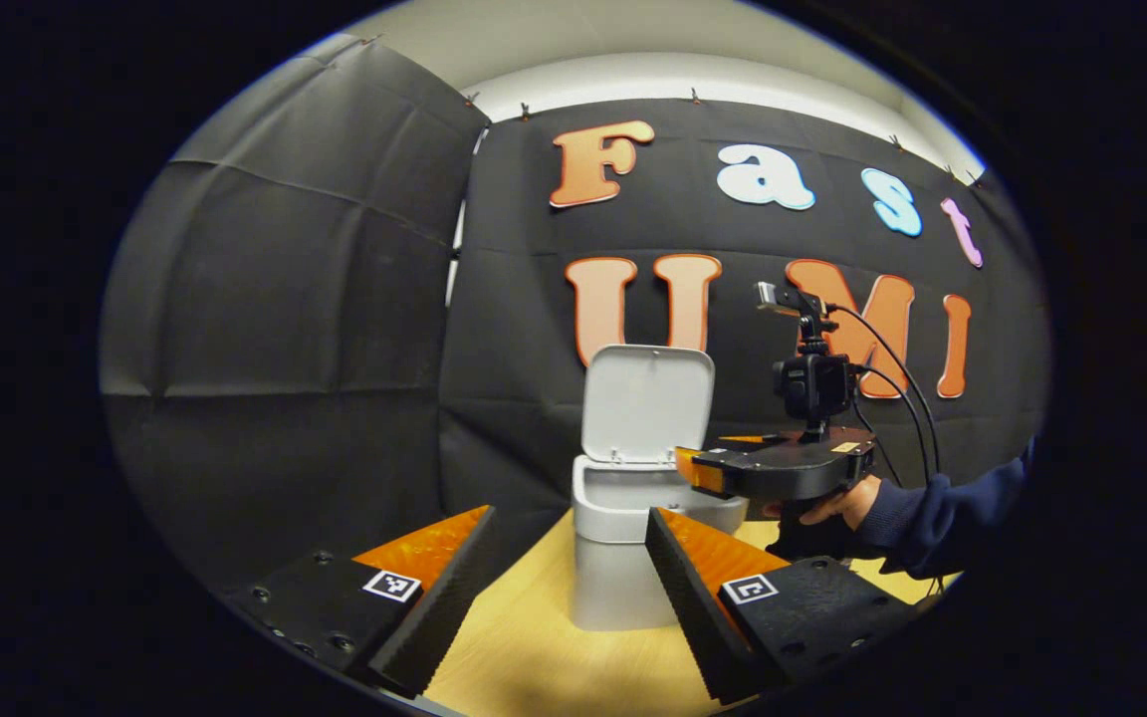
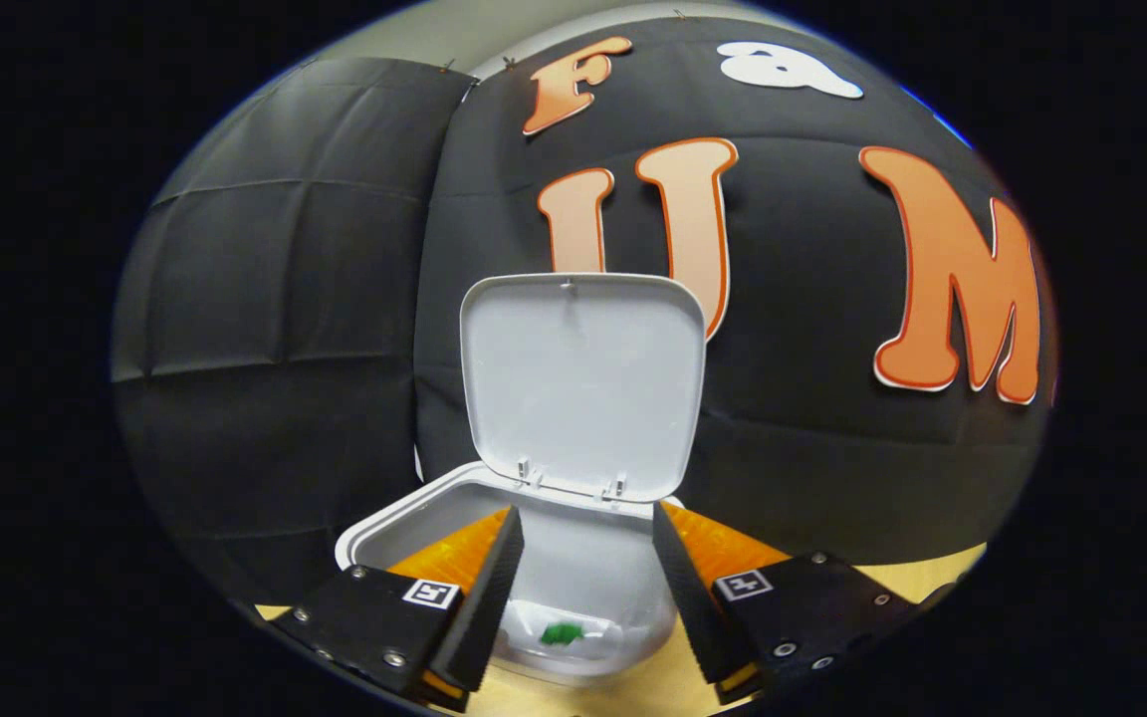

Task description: Press the lid of the desktop garbage bin to open it, pick up the crumpled paper on the desktop and throw it into the bin, then pick up the pop can on the desktop and drop it into the bin, and finally close the garbage bin lid.

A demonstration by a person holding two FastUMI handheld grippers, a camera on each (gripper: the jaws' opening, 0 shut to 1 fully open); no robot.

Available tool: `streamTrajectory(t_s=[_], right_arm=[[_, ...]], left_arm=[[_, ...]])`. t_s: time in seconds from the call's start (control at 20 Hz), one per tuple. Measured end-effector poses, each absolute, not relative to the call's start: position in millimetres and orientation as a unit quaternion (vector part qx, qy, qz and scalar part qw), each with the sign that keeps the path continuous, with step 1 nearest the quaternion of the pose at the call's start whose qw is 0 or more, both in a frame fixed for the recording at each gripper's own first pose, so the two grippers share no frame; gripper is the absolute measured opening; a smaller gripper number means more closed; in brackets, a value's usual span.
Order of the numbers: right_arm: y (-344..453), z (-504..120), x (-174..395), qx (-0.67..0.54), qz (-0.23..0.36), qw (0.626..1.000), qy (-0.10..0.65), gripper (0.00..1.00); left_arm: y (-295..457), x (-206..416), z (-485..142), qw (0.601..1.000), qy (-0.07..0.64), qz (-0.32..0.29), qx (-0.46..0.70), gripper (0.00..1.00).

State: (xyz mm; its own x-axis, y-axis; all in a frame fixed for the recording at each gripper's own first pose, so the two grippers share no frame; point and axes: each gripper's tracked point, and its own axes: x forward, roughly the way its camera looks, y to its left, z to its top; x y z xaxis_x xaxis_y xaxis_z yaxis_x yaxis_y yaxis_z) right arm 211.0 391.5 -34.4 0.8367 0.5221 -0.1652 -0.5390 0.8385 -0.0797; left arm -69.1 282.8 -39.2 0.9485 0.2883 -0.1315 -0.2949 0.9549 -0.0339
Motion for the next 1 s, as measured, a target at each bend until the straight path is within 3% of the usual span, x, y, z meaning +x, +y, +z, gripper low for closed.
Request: streamTrajectory(t_s=[0.15, 0.4, 0.7, 1.0], right_arm=[[325.7, -34.4, 189.1, -0.053, 0.240, 0.967, 0.071, 0.89], [176.9, -20.7, 154.1, -0.054, 0.124, 0.989, 0.056, 0.91], [69.5, -2.8, 104.9, -0.044, 0.021, 0.998, 0.028, 0.93], [19.2, -25.7, 81.2, -0.045, -0.012, 0.997, 0.059, 0.94]], left_arm=[[233.3, -39.4, -54.7, 0.994, 0.069, 0.083, -0.026, 0.95], [151.8, -1.9, -74.1, 0.998, 0.063, -0.002, 0.013, 0.95], [63.2, 26.0, -95.6, 0.996, 0.060, -0.059, 0.017, 0.95], [-13.9, 58.0, -153.5, 0.993, 0.091, -0.076, 0.004, 0.95]])
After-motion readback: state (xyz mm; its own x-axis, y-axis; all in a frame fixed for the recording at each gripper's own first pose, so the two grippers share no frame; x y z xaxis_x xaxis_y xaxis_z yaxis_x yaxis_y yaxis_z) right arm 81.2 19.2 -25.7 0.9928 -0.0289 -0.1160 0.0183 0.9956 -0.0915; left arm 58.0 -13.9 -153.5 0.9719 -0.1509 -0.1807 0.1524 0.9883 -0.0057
